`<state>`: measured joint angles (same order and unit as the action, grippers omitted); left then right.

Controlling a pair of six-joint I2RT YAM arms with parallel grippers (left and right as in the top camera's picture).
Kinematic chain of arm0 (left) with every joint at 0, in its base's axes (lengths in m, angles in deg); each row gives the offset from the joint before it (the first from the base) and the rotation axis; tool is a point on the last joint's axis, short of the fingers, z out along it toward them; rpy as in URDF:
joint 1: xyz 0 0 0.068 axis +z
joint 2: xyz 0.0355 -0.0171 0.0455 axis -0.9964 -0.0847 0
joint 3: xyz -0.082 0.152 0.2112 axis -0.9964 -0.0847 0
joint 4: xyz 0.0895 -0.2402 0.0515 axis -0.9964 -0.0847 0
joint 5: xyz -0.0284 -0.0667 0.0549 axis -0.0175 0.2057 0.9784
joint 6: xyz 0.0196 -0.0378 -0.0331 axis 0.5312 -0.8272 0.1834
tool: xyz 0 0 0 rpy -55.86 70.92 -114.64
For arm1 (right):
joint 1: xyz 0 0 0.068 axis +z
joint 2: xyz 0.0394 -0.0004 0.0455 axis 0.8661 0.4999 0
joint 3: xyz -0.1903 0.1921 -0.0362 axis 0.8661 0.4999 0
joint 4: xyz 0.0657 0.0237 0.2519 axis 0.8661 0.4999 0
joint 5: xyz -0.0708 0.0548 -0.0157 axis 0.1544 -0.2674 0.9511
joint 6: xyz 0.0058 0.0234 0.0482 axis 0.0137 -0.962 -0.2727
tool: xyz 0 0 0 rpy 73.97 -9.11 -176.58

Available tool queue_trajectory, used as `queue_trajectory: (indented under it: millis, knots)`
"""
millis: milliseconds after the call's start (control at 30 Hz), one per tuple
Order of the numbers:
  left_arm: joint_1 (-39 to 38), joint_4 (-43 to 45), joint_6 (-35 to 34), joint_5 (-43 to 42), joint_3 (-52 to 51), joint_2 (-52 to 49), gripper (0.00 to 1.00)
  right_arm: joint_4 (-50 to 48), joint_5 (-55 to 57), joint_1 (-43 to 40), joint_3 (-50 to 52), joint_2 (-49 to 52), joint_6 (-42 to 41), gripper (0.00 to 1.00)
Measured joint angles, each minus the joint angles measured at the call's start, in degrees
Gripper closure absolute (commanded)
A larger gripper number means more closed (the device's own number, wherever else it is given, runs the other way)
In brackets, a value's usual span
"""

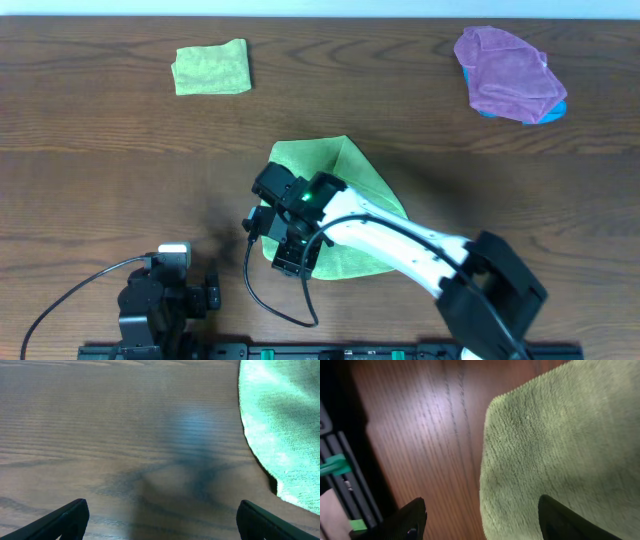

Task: Fold the cloth

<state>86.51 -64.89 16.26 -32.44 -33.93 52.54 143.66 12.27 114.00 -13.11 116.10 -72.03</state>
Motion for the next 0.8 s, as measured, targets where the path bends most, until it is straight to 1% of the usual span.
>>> queue_trajectory:
  millis: [233,667,733,767,800]
  knots:
    - [0.00,0.00,0.00,0.00,0.00,0.00,0.05,-1.46,0.02,0.02,0.33,5.51,0.00,0.30]
    - [0.00,0.00,0.00,0.00,0.00,0.00,0.04,-5.77,0.00,1.05,0.37,7.37,-0.52,0.37]
    - [0.00,0.00,0.00,0.00,0.00,0.00,0.05,-5.95,-0.02,1.53,0.37,8.11,-0.76,0.48]
    - [0.00,0.00,0.00,0.00,0.00,0.00,0.04,-5.99,0.04,1.79,0.37,8.61,-1.20,0.56]
    - [0.00,0.00,0.00,0.00,0.00,0.00,0.05,-6.10,0.24,1.86,0.35,8.90,-1.27,0.68]
